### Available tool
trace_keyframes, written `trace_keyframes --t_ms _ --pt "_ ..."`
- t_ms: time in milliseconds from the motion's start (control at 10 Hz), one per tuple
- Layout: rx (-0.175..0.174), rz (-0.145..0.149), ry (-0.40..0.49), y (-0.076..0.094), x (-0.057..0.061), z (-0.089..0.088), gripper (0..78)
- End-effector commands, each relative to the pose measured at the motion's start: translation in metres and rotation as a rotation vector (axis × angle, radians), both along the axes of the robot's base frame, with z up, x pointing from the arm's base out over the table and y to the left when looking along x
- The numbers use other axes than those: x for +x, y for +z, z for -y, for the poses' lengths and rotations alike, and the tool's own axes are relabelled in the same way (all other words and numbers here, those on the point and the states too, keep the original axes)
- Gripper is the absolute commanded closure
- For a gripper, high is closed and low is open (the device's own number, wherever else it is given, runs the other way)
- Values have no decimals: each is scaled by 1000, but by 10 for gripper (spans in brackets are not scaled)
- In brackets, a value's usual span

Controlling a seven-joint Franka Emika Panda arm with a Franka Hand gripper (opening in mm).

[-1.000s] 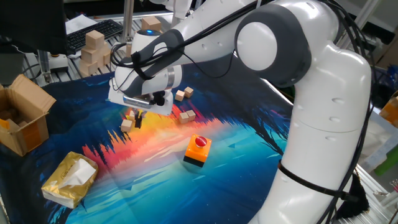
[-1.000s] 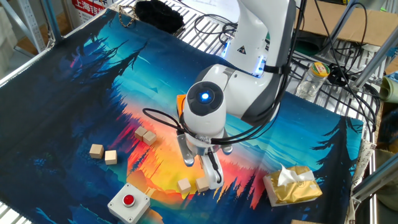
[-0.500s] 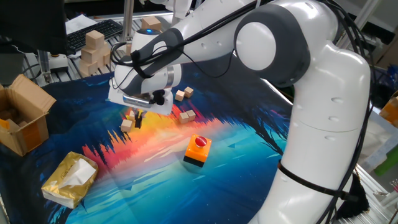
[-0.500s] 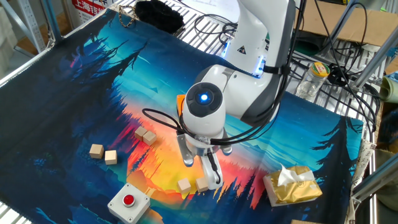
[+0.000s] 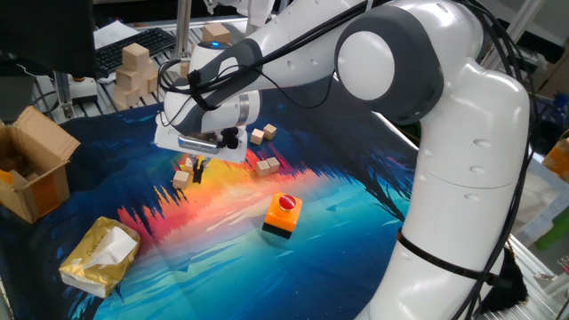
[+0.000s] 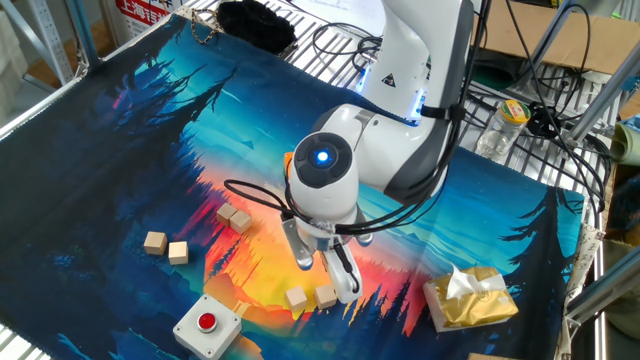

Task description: Stack the blocks into a pyramid shape

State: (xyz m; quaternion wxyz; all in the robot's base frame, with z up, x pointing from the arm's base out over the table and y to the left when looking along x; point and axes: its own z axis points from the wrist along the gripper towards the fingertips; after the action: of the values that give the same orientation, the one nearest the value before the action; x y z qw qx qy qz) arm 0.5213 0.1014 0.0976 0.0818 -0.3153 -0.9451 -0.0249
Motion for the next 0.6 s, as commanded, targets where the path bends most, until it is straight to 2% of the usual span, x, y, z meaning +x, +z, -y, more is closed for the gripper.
trace_keyframes --t_ms 100,400,600 --pt "13 20 -52 0 1 0 764" --pt "17 25 -72 -5 7 -6 764" --pt "17 24 -73 -6 19 -8 764"
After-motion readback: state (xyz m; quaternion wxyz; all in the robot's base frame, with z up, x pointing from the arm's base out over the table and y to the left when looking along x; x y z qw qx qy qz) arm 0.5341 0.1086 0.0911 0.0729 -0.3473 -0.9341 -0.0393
